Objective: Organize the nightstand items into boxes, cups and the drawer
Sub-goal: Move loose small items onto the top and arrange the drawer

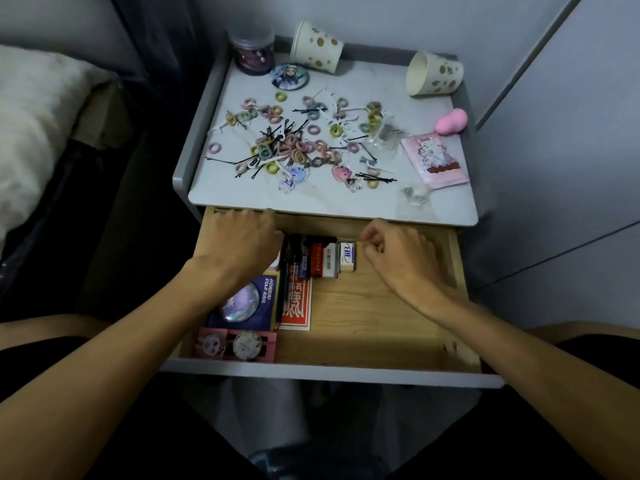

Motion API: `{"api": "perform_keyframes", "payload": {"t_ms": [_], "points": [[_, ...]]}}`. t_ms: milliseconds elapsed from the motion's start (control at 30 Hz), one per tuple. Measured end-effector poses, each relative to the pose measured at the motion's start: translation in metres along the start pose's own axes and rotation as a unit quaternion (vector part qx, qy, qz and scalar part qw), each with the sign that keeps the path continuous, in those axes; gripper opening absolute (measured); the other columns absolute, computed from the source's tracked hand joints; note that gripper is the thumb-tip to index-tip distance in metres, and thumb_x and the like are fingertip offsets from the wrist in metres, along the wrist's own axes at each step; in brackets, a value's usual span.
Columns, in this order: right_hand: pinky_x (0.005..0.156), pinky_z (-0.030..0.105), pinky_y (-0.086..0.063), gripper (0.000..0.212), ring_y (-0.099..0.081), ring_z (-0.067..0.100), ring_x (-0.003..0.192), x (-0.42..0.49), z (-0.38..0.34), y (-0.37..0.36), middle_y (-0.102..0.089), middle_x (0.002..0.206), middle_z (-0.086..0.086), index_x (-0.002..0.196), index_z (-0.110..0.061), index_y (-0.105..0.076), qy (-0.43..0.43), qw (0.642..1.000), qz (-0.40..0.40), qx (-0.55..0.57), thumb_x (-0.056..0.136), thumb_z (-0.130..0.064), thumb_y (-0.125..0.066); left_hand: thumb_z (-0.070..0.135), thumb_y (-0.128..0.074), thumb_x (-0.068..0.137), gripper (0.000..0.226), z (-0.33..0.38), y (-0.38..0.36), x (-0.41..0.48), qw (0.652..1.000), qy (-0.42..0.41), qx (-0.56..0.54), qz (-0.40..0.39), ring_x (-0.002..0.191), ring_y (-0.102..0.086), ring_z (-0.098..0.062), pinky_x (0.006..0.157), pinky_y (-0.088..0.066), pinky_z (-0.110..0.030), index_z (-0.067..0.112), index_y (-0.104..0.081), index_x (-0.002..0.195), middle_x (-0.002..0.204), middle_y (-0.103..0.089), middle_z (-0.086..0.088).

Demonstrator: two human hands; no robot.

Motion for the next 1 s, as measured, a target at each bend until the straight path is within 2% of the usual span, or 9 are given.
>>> {"api": "perform_keyframes", "payload": {"t_ms": [133, 200, 333, 533, 667, 767, 833, 900, 1000], "points": [[0.069, 0.028, -0.049, 0.012, -0.064, 0.016, 0.078, 0.01, 0.009, 0.073, -0.071, 0.087, -0.007, 0.1, -0.025, -0.068, 0.026, 0.993, 0.109, 0.024, 0.091, -0.021, -0.062, 0.049, -0.047, 0.099, 0.031, 0.028, 0.027, 0.01, 0.987, -0.038, -0.156, -0.02, 0.097, -0.065, -0.027, 0.074, -0.044, -0.035, 0.026, -0.064, 0.112, 0.103, -0.071, 0.0], [0.072, 0.029, -0.047, 0.017, -0.064, 0.02, 0.086, 0.031, 0.03, 0.098, -0.071, 0.097, -0.002, 0.106, -0.021, -0.068, 0.014, 0.99, 0.141, 0.018, 0.092, -0.021, -0.06, 0.044, -0.052, 0.099, 0.026, 0.042, 0.043, 0.02, 0.975, -0.059, -0.215, -0.008, 0.094, -0.066, -0.022, 0.08, -0.051, -0.038, 0.026, -0.066, 0.109, 0.104, -0.072, 0.003], [0.087, 0.042, -0.048, 0.036, -0.057, 0.035, 0.11, 0.084, 0.071, 0.101, -0.058, 0.126, 0.014, 0.126, -0.011, -0.058, -0.023, 0.995, 0.087, -0.034, 0.095, -0.028, -0.057, 0.037, -0.058, 0.097, 0.022, 0.061, 0.068, 0.056, 0.946, -0.083, -0.313, 0.009, 0.089, -0.065, -0.012, 0.081, -0.053, -0.035, 0.022, -0.067, 0.11, 0.102, -0.072, 0.007], [0.096, 0.045, -0.047, 0.06, -0.05, 0.033, 0.118, 0.119, 0.086, 0.082, -0.052, 0.132, 0.015, 0.134, -0.011, -0.049, -0.024, 0.996, 0.055, -0.065, 0.086, -0.04, -0.07, 0.021, -0.062, 0.096, 0.018, 0.088, 0.089, 0.132, 0.9, -0.073, -0.429, -0.002, 0.09, -0.067, -0.012, 0.073, -0.052, -0.024, 0.014, -0.067, 0.112, 0.104, -0.07, 0.003], [0.098, 0.042, -0.049, 0.07, -0.046, 0.029, 0.121, 0.129, 0.093, 0.087, -0.04, 0.134, 0.008, 0.132, -0.021, -0.049, -0.057, 0.995, 0.072, 0.038, 0.073, -0.025, -0.086, 0.017, -0.063, 0.094, 0.016, 0.101, 0.086, 0.182, 0.869, -0.035, -0.493, -0.017, 0.09, -0.068, -0.017, 0.078, -0.054, -0.029, 0.013, -0.067, 0.109, 0.101, -0.072, -0.002], [0.077, 0.026, -0.054, 0.066, -0.056, 0.027, 0.117, 0.128, 0.1, 0.102, -0.047, 0.132, 0.005, 0.132, -0.021, -0.049, -0.105, 0.973, 0.078, 0.191, 0.077, -0.008, -0.082, 0.014, -0.065, 0.092, 0.016, 0.115, 0.079, 0.212, 0.854, -0.01, -0.52, -0.023, 0.088, -0.066, -0.021, 0.076, -0.053, -0.032, 0.015, -0.067, 0.108, 0.101, -0.071, -0.007], [0.068, 0.024, -0.054, 0.067, -0.063, 0.025, 0.112, 0.125, 0.115, 0.118, -0.057, 0.132, 0.005, 0.135, -0.021, -0.047, -0.138, 0.939, 0.081, 0.303, 0.079, -0.005, -0.079, 0.012, -0.064, 0.093, 0.022, 0.132, 0.077, 0.226, 0.868, -0.015, -0.496, -0.021, 0.089, -0.063, -0.018, 0.071, -0.051, -0.026, 0.014, -0.065, 0.115, 0.108, -0.07, -0.006], [0.071, 0.037, -0.06, 0.068, -0.069, 0.025, 0.099, 0.12, 0.133, 0.137, -0.062, 0.128, 0.007, 0.136, -0.02, -0.046, -0.168, 0.909, 0.096, 0.37, 0.079, -0.007, -0.08, 0.013, -0.064, 0.095, 0.031, 0.156, 0.075, 0.231, 0.896, -0.041, -0.441, -0.02, 0.096, -0.062, -0.019, 0.07, -0.048, -0.022, 0.013, -0.059, 0.125, 0.118, -0.066, -0.006], [0.061, 0.03, -0.058, 0.053, -0.07, 0.018, 0.08, 0.11, 0.158, 0.152, -0.067, 0.119, 0.007, 0.133, -0.014, -0.054, -0.206, 0.866, 0.131, 0.436, 0.084, -0.004, -0.074, 0.029, -0.068, 0.092, 0.049, 0.196, 0.064, 0.238, 0.922, -0.083, -0.377, -0.03, 0.111, -0.06, -0.025, 0.086, -0.049, -0.031, 0.014, -0.051, 0.136, 0.131, -0.061, -0.009]]}}
Point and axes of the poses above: each hand's wrist, its own x-axis towards the middle knuckle, its own y-axis out of the back of the hand, z = x × y, the point moved 9 cm from there along x, towards the middle knuckle
